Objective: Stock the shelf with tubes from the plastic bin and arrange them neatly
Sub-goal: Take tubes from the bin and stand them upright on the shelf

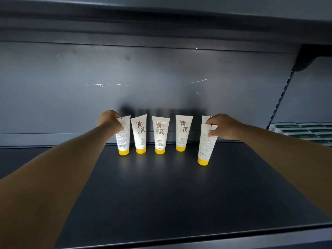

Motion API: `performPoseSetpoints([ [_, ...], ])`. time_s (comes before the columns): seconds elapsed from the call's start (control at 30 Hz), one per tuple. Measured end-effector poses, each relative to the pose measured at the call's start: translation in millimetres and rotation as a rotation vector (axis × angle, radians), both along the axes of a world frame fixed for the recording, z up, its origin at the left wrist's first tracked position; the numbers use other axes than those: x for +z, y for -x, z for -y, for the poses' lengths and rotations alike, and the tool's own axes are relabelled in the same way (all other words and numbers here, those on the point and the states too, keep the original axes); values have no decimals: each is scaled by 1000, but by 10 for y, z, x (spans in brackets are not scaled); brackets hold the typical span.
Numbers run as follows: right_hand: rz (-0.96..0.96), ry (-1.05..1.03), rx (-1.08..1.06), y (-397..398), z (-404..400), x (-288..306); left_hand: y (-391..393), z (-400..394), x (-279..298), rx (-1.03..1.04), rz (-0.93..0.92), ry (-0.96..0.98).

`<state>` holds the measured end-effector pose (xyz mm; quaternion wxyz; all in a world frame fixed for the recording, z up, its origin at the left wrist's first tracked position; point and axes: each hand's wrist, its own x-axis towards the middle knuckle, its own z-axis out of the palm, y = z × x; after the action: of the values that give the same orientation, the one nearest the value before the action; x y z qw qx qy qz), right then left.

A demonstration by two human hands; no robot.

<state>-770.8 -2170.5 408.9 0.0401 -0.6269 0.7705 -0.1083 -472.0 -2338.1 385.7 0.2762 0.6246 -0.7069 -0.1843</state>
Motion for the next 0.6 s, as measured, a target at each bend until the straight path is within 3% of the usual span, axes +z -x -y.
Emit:
performPoseSetpoints([
  [0.43, -12, -15, 42, -18, -21, -8, -14, 48, -23, -1, 72, 13],
  [0.6, -18, -3, 29, -40, -56, 57, -73, -7, 50, -1, 20, 27],
])
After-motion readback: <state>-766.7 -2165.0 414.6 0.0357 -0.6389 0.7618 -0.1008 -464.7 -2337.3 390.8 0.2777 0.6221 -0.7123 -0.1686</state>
